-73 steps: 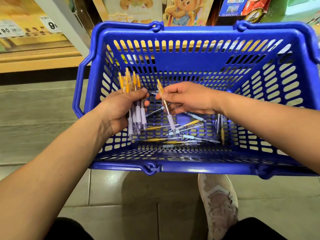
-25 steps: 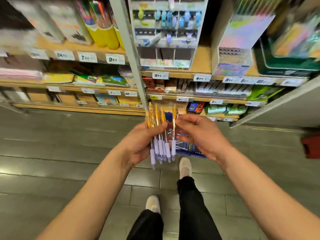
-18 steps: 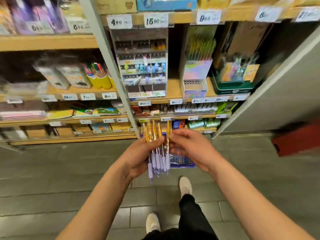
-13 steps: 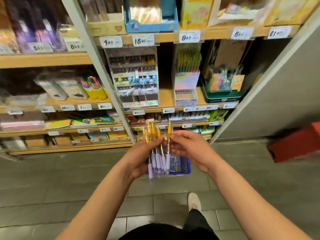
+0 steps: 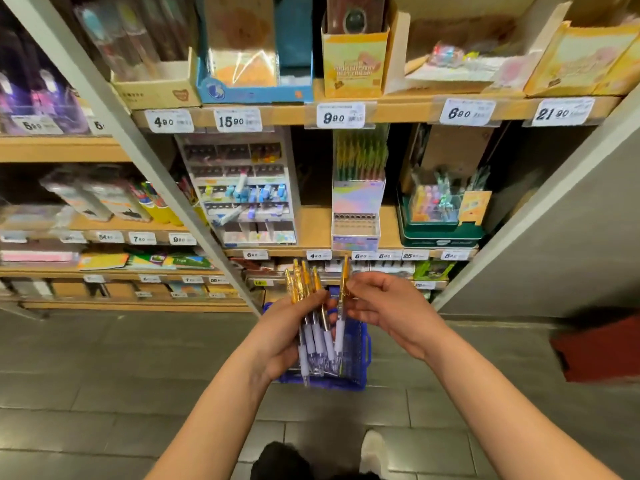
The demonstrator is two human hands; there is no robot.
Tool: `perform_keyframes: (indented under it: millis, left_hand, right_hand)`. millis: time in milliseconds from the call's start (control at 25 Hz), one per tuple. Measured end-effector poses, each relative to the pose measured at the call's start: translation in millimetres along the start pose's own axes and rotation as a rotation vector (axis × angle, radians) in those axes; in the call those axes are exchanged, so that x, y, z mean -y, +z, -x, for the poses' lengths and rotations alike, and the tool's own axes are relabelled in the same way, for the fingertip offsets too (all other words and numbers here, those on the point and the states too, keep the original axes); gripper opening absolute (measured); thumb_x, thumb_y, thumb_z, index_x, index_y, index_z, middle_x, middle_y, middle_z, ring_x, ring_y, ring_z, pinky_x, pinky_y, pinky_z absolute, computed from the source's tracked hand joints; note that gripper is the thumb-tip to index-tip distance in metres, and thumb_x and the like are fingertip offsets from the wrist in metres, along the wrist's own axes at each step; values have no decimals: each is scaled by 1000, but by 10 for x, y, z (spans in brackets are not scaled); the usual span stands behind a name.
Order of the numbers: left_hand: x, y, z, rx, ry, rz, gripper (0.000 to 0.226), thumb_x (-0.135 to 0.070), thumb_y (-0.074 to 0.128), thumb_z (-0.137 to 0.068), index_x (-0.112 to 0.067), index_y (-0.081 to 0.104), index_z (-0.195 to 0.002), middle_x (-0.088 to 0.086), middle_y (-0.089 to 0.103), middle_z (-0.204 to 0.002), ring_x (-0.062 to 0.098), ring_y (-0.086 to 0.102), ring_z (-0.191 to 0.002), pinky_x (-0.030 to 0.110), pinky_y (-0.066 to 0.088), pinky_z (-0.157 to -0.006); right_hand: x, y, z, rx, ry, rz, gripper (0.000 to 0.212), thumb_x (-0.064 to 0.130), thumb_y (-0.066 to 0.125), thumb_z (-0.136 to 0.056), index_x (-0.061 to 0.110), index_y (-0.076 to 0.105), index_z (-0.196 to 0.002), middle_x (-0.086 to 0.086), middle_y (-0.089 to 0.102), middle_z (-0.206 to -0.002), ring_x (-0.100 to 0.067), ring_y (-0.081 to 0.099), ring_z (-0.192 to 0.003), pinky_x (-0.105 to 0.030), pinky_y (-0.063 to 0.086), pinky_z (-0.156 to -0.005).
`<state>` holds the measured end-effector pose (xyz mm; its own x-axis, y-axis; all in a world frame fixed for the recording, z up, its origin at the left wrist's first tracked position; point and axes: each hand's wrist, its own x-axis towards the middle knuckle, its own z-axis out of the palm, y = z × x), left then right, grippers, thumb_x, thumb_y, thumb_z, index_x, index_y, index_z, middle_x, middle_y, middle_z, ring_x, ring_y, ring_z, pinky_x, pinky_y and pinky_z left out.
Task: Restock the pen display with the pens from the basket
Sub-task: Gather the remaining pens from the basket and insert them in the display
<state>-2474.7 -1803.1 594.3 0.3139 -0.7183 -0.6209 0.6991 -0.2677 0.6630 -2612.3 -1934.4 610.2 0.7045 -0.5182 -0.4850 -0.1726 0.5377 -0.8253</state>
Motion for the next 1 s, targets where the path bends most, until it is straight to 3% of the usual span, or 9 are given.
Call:
perform_keyframes:
  millis: [200,400,520,680,760,880,1000]
  left_hand:
    - [-235,-77,-681,65,-19,-84,37,-22,73,-89,0,69,-118,23,74,-108,29,74,-88,35,60,-74]
    - [-376,-308,-1517,112,49,-198,46,-26,73,-88,2,66,-124,24,72,-118,36,72,-105,40,60,-85]
    - [-325,-501,-2048,115,87,-247,40,-29,71,-91,0,69,-119,23,73,-118,38,70,-110,47,56,-97]
    - [-221,-743,-2655,72,117,-223,24,-31,72,-90,-14,77,-105,14,77,-111,25,74,-95,36,58,-82]
    - [-168,-779,-2915,47,157,-203,27,-32,73,-87,-13,75,-107,14,77,-110,22,73,-89,35,58,-78]
    - [-120,-760,-3192,17,231,-181,25,-29,68,-94,-10,75,-108,13,77,-108,22,72,-92,36,56,-85]
    - [-99,-725,-3367,34,266,-160,31,-25,63,-100,3,68,-114,13,73,-100,22,67,-84,29,56,-74]
  right_hand:
    - [33,-134,-571,-110,-8,-4,21,12,66,-95,0,68,-113,-17,75,-105,-21,74,-86,-25,59,-73]
    - [-153,-251,-1260,-180,-6,-59,18,13,67,-94,4,70,-110,-19,75,-106,-25,73,-89,-27,59,-76]
    - [-318,-400,-1742,-192,-17,-26,15,13,67,-95,7,71,-107,-16,76,-102,-27,74,-92,-30,60,-80]
    - [-278,-840,-2367,-339,-210,-1,10,10,65,-95,8,74,-97,-11,76,-86,-18,71,-78,-28,61,-79]
    - [-206,-983,-2731,-453,-321,108,10,10,65,-95,5,73,-98,-10,75,-83,-18,71,-76,-35,61,-86]
    - [-132,-962,-3219,-590,-458,280,9,14,66,-90,16,75,-90,-3,77,-79,-18,75,-79,-42,60,-87]
    - [-125,-909,-3538,-675,-580,448,10,22,69,-90,17,75,-97,4,77,-82,-8,74,-82,-40,60,-87]
